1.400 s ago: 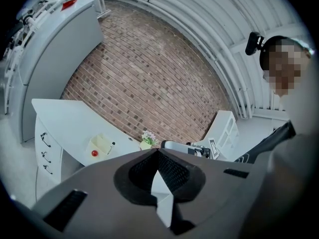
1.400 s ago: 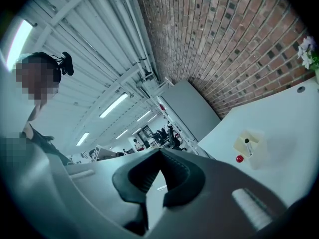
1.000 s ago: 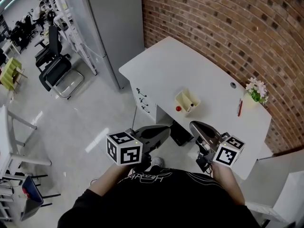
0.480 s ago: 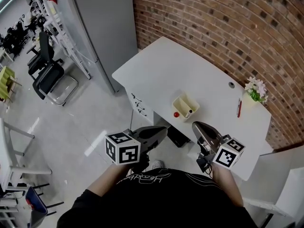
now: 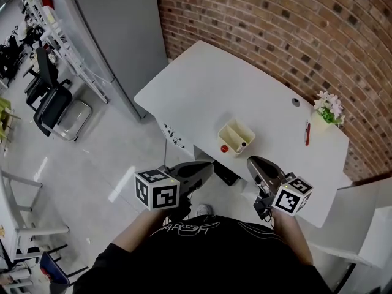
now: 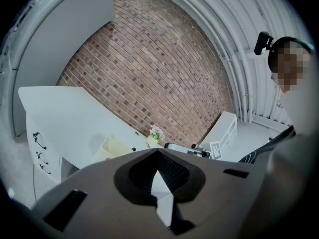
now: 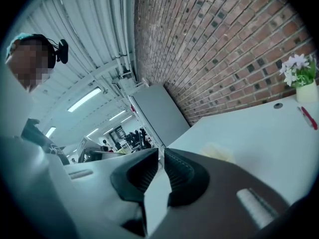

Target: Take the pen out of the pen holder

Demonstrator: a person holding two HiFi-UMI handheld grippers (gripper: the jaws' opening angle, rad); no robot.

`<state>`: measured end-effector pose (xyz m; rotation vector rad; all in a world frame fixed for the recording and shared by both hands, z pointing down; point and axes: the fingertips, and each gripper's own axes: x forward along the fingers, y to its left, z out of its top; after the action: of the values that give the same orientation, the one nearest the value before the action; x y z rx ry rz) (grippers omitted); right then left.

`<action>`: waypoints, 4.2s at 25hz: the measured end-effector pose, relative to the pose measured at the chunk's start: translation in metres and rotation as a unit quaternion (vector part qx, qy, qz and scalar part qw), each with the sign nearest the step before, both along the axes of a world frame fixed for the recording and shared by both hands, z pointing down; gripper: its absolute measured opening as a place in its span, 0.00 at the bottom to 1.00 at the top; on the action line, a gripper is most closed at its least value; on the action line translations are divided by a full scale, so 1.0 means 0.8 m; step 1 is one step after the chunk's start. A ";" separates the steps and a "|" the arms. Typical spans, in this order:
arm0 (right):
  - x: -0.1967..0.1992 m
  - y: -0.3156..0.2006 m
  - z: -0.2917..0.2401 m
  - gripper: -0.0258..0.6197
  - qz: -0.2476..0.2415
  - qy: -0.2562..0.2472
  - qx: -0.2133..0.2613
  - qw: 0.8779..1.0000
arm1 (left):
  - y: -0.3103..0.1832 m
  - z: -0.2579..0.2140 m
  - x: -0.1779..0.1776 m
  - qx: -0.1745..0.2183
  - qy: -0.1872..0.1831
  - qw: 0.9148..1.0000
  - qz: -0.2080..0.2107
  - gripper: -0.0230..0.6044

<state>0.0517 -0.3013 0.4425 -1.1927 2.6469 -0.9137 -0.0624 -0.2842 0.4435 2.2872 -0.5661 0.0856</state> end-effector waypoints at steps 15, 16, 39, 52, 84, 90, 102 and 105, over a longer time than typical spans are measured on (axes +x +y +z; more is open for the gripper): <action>0.013 -0.043 0.084 0.27 0.016 0.044 -0.052 0.998 | -0.040 0.042 -0.011 -0.048 -0.007 0.999 -0.014 0.04; 0.014 -0.046 0.089 0.28 0.016 0.046 -0.057 0.997 | -0.042 0.044 -0.011 -0.051 -0.006 0.999 -0.014 0.04; 0.009 -0.085 0.152 0.30 -0.006 0.184 -0.023 0.983 | -0.062 0.066 -0.017 -0.087 -0.008 0.996 -0.030 0.04; 0.015 -0.092 0.167 0.20 0.016 0.207 -0.031 0.978 | -0.073 0.069 -0.032 -0.099 0.002 0.994 -0.048 0.04; 0.031 -0.096 0.118 0.15 0.061 0.185 0.017 0.981 | -0.047 0.058 -0.033 -0.088 0.002 0.994 -0.061 0.04; 0.034 -0.082 0.087 0.15 0.064 0.194 0.055 0.977 | -0.023 0.048 -0.026 -0.083 0.003 0.994 -0.067 0.04; 0.061 -0.035 0.003 0.15 0.081 0.125 0.094 0.984 | 0.021 0.000 0.000 -0.049 0.012 0.997 -0.065 0.04; 0.067 -0.015 -0.017 0.15 0.072 0.079 0.097 0.990 | 0.034 -0.009 0.007 -0.040 0.011 0.997 -0.065 0.04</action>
<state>0.1051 -0.3134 0.4291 -1.4365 2.6494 -0.5461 -0.0565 -0.2572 0.4359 2.1663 -0.6860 0.0184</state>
